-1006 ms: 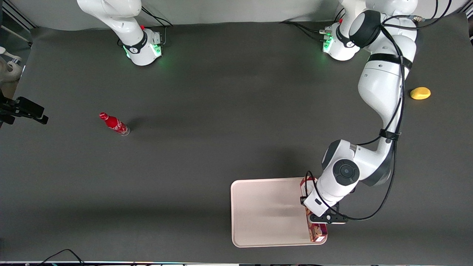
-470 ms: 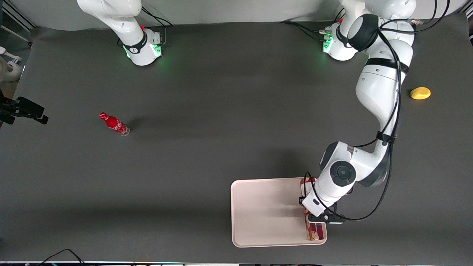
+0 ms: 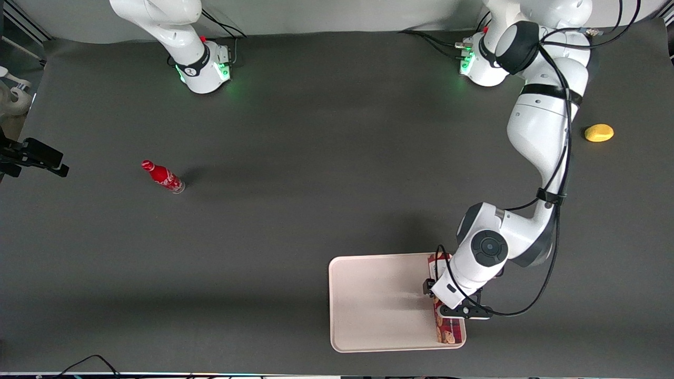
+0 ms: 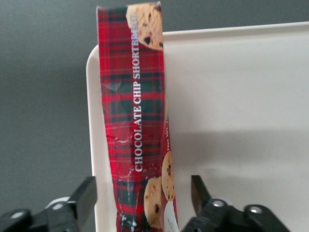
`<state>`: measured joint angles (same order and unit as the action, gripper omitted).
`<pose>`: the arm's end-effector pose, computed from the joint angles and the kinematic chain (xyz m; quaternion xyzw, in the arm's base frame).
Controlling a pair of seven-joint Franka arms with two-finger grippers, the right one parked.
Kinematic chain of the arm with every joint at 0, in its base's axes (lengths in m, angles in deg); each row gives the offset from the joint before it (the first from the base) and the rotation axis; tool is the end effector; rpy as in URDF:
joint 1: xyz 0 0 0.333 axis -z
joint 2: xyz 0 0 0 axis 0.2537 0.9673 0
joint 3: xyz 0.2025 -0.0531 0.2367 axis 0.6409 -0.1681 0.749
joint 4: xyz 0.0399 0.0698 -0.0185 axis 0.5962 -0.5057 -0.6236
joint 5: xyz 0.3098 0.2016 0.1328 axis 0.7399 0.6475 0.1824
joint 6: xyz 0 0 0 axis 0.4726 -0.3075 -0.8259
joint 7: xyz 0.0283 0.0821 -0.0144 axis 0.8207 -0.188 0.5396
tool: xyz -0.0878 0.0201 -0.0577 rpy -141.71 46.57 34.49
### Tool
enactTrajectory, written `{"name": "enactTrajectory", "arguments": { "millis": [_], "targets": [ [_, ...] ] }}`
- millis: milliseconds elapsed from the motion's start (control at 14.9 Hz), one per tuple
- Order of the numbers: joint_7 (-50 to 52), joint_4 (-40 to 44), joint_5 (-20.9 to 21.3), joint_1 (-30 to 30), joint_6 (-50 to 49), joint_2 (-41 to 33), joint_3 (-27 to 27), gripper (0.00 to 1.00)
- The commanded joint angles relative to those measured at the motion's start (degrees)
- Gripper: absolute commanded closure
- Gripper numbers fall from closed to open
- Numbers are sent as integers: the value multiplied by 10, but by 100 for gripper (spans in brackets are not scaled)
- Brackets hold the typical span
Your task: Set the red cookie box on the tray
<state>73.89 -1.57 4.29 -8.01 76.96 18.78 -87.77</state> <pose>0.7579 -0.2354 0.2152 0.9940 -0.0134 0.1075 0.0138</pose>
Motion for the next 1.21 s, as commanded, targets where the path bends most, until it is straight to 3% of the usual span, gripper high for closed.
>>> {"name": "enactTrajectory", "arguments": {
  "millis": [0, 134, 402, 604, 872, 1140],
  "targets": [
    [-11, 1, 7, 3, -45, -57, 0, 0],
    [-71, 3, 3, -4, -111, -90, -15, 0],
    [-115, -15, -52, -13, -287, -201, -16, 0],
    [-162, -124, -86, -42, -337, -339, -12, 0],
    [-162, -228, -120, -46, -399, -486, 25, 0],
    [-232, -334, -192, -44, -383, -593, 119, 0]
  ]
}}
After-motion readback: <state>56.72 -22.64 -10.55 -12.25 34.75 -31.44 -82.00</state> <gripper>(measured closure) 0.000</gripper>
